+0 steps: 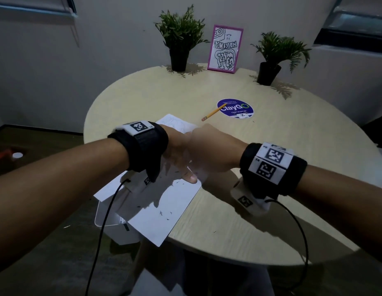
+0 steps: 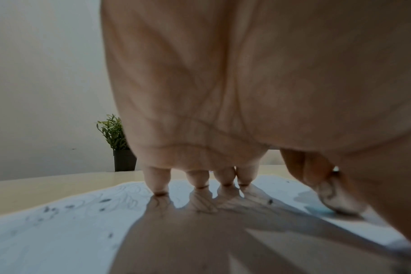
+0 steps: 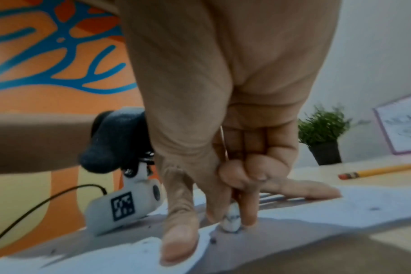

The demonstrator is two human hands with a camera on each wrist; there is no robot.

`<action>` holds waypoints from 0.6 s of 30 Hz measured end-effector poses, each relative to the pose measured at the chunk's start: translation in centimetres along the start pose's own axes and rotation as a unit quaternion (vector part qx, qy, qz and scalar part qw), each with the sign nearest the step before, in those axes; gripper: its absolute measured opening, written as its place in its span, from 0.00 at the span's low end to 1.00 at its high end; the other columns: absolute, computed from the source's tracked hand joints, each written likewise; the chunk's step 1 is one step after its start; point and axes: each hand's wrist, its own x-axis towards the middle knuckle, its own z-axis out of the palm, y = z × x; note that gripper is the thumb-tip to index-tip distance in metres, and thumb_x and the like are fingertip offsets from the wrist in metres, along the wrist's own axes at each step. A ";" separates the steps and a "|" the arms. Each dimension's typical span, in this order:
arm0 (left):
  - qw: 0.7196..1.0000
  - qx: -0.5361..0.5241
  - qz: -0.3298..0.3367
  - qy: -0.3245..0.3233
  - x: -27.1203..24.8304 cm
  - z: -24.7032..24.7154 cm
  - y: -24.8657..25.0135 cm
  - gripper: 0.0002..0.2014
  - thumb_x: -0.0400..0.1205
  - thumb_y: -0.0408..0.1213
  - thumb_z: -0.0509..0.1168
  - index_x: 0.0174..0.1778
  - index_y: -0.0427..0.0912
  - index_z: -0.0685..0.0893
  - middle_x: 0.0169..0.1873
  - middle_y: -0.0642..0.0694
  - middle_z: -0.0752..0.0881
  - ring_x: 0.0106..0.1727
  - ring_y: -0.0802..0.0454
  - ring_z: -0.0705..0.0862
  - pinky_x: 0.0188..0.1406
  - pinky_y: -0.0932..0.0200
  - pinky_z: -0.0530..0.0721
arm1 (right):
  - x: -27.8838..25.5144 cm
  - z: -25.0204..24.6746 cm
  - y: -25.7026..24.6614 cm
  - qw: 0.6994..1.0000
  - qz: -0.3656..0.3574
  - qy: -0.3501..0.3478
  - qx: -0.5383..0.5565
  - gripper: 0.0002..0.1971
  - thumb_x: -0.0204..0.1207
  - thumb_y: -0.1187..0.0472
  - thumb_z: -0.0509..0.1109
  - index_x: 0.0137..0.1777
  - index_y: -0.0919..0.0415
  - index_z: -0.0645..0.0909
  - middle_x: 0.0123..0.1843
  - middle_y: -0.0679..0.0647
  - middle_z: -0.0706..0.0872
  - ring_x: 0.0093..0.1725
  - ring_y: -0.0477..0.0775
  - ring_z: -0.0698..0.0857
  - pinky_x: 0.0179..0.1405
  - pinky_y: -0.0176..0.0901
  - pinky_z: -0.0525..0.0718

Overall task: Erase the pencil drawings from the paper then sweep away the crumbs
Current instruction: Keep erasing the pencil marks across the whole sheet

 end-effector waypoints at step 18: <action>0.990 0.010 0.061 0.127 1.4 0.4 0.8 0.35 0.67 0.66 0.77 0.65 0.51 0.81 0.54 0.53 0.85 0.58 0.50 0.83 0.58 0.49 0.84 | -1.7 -1.1 4.4 0.992 0.093 -0.080 -0.007 0.27 0.51 0.35 0.88 0.35 0.48 0.76 0.40 0.47 0.84 0.42 0.51 0.84 0.35 0.42 0.80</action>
